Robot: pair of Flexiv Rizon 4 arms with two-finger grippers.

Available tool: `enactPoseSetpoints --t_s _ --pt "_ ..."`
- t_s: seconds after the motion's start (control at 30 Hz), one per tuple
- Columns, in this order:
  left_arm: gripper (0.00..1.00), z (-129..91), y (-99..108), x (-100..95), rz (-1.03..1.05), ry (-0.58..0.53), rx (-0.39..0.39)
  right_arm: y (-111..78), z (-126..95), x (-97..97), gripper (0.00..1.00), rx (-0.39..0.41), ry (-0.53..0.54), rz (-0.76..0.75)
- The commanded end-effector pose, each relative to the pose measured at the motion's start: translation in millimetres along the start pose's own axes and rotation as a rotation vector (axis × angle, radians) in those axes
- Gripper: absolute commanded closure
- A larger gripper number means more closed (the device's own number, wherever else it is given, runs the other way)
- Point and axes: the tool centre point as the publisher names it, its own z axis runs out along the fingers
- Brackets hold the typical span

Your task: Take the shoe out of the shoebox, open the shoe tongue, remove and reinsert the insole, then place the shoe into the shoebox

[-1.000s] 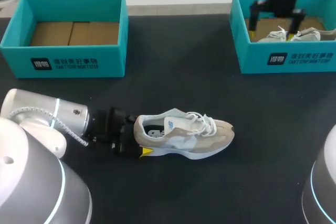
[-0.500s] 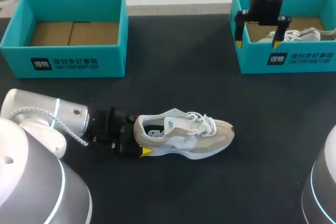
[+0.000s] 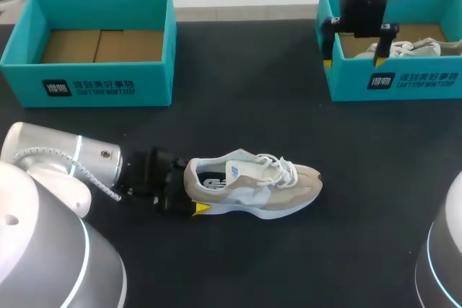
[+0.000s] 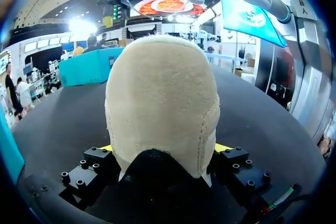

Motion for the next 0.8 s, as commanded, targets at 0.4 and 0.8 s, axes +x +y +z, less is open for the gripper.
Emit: enactPoseSetpoints --t_s 0.4,0.8 --pt "1.0 3.7 0.7 -1.1 0.0 0.003 -0.005 -124.7 -12.5 113.1 0.0 -0.018 0.011 0.017" --pt "1.0 3.7 0.7 -1.1 0.0 0.003 -0.005 -173.5 -20.7 167.2 0.0 0.018 0.037 0.022"
